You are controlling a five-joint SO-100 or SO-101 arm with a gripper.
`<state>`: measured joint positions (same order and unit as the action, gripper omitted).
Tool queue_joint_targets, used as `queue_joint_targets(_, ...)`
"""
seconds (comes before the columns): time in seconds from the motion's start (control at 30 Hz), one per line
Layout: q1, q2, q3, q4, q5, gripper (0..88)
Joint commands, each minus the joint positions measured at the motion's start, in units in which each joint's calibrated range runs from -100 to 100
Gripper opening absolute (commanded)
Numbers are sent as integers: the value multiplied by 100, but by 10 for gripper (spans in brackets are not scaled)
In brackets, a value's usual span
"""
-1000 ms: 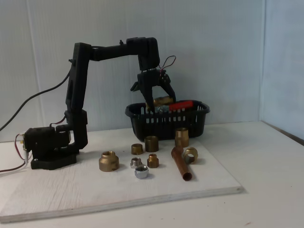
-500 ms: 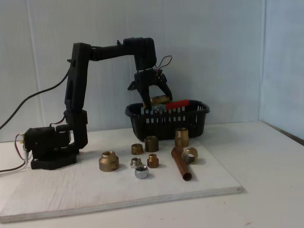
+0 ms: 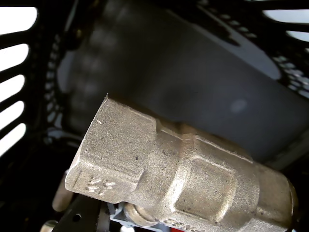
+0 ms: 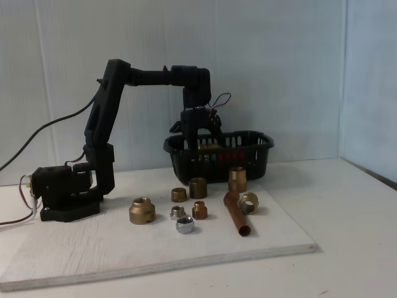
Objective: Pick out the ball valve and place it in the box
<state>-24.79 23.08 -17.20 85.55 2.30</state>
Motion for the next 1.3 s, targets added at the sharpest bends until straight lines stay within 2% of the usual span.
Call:
queue_joint_targets(0.0, 29, -185, -464, -54, 3, 176)
queue_joint_targets(0.47, 36, -142, -455, -62, -28, 191)
queue_joint_targets(0.63, 65, -142, -401, -54, -38, 337)
queue_joint_targets(0.73, 117, -142, -401, -54, -38, 376)
queue_joint_targets(1.27, 220, -142, -455, -62, -44, 382)
